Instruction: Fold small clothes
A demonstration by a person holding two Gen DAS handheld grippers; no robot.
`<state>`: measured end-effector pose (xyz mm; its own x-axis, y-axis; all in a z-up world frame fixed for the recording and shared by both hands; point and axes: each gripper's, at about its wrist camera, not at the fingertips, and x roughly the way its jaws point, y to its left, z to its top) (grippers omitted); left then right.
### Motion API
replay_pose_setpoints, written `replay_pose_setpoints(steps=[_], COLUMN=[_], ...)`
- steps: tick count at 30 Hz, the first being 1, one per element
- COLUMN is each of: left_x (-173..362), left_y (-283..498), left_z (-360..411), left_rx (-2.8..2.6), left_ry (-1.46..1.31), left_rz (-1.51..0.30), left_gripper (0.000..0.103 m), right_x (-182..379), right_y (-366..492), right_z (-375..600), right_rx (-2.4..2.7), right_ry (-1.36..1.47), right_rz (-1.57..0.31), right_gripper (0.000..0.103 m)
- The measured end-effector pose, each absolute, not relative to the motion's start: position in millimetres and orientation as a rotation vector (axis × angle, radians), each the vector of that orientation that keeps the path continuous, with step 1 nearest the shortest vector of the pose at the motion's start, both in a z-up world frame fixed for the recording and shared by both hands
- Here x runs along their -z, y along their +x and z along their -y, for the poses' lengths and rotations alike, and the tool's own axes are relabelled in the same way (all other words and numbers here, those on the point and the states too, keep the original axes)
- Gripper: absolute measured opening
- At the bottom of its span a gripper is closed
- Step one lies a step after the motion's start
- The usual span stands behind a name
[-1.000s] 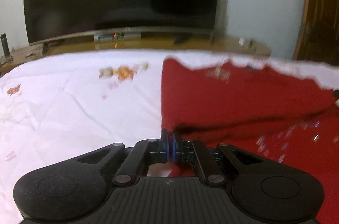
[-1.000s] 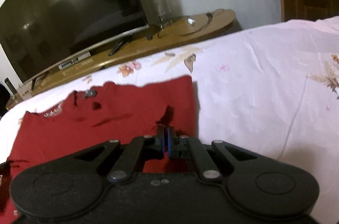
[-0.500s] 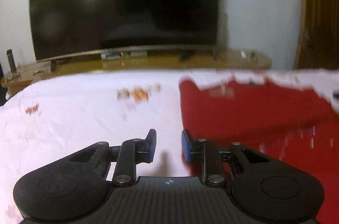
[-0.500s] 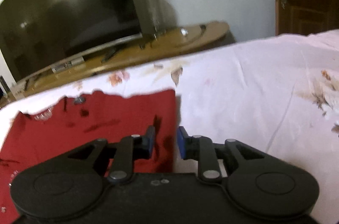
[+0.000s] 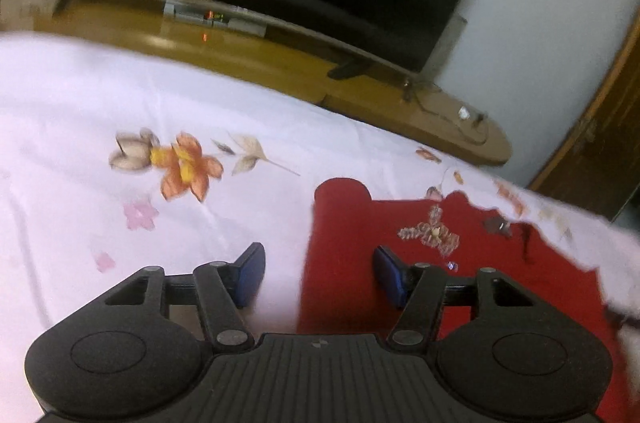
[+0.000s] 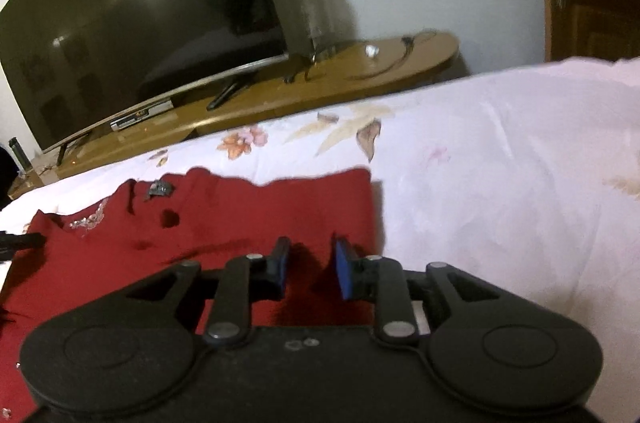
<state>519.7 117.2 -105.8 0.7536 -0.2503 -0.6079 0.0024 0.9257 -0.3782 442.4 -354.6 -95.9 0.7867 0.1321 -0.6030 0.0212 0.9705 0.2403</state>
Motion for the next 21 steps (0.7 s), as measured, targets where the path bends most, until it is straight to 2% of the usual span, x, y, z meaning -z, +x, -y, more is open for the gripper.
replay_pose_setpoints(steps=[1,2,3,4,8,11,13,14,16,17,19,21], left_x=[108,108,109,112,104,120,118,119,117,114,100,85], left_y=[520,521,522,522,490,493,495,495,493,489,477,469], left_z=[-119,-121,-122,-121,-116,-111,-116,-117,-124,-125,-128,-134], left_rx=[0.149,0.158,0.174,0.184,0.109,0.072,0.055,0.041,0.040,0.016,-0.068,-0.043], left_ry=[-0.393,-0.418,-0.429,-0.429,-0.383,-0.358,-0.375,-0.375,-0.395,-0.391,-0.365,-0.384], left_rz=[-0.709,-0.713,-0.726,-0.740,-0.593,-0.656,-0.647,-0.644,-0.636,-0.625,-0.533,-0.468], left_gripper=[0.060,0.040,0.011,0.009,0.008,0.011,0.018,0.026,0.033,0.048,0.061,0.061], right_x=[101,104,105,106,98,94,107,108,107,107,103,97], right_y=[445,445,445,445,441,437,444,444,444,444,440,435], right_z=[354,352,351,349,339,337,336,337,338,337,337,339], right_rx=[-0.065,-0.064,-0.064,-0.062,-0.068,-0.085,-0.072,-0.071,-0.062,-0.059,-0.051,-0.033], right_ry=[0.240,0.230,0.222,0.210,0.130,0.098,0.085,0.093,0.103,0.099,0.092,0.094], right_rz=[-0.678,-0.680,-0.675,-0.673,-0.638,-0.604,-0.653,-0.643,-0.643,-0.642,-0.629,-0.600], right_gripper=[0.028,0.028,0.026,0.025,0.005,0.005,0.005,0.005,0.004,0.006,0.016,0.017])
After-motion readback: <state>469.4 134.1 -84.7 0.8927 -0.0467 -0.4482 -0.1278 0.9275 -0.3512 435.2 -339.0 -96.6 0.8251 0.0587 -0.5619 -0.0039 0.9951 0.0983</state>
